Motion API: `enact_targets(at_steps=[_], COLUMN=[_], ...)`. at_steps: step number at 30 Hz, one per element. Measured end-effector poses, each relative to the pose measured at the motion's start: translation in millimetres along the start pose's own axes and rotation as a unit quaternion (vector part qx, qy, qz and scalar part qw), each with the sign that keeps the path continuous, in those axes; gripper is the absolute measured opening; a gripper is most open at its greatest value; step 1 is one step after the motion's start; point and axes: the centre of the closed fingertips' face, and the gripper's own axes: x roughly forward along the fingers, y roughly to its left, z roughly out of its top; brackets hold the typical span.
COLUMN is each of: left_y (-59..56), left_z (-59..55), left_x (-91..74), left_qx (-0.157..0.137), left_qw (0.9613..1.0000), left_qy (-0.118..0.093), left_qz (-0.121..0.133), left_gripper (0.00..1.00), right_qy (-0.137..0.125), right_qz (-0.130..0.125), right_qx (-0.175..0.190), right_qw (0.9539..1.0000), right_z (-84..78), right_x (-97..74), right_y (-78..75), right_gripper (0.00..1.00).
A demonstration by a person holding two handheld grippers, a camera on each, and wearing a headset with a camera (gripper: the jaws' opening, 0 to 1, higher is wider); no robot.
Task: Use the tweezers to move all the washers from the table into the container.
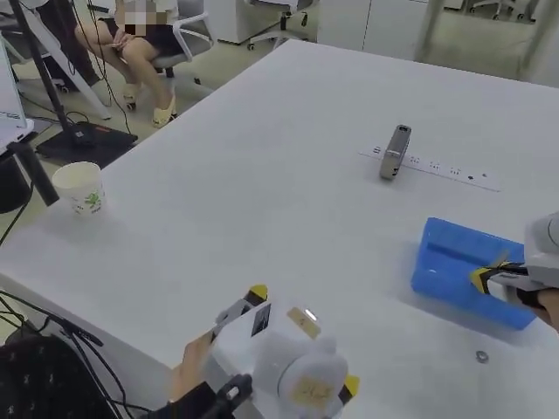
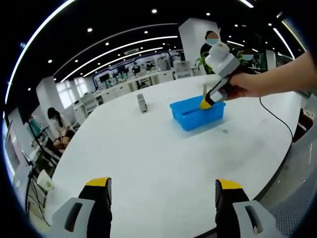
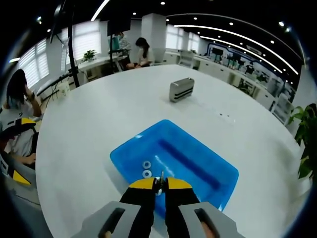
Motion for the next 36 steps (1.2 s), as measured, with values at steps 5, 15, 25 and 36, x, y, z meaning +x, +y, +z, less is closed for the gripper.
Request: enact_targets(at_steps=[5,15,25,36], left_y=[0.1,1.3,0.3,0.1], left_z=[-0.3,-0.3,-0.1,1.0], left_x=[0.2,0.0,-0.4,0.0], left_qx=[0.0,-0.001,0.002,0.002], left_qw=[1.0,1.0,1.0,1.0], left_qy=[0.001,0.001,0.001,0.0], left_qz=[0.0,0.003,0.0,-0.001], left_gripper=[0.88,0.88,0.88,0.88], right_qy=[0.002,0.007,0.016,0.005], right_qz=[0.002,0.002,-0.005,-0.016], right_qx=[-0.005,0.006,0.005,0.005], right_qw=[1.0,1.0,0.9998,0.9998], right_z=[0.9,1.5,-0.4,7.7], right_x=[0.9,2.1,-0.5,-17.0], right_y=[0.6,-0.6,0.0,-8.8], right_gripper=[0.03,0.03,0.04,0.04])
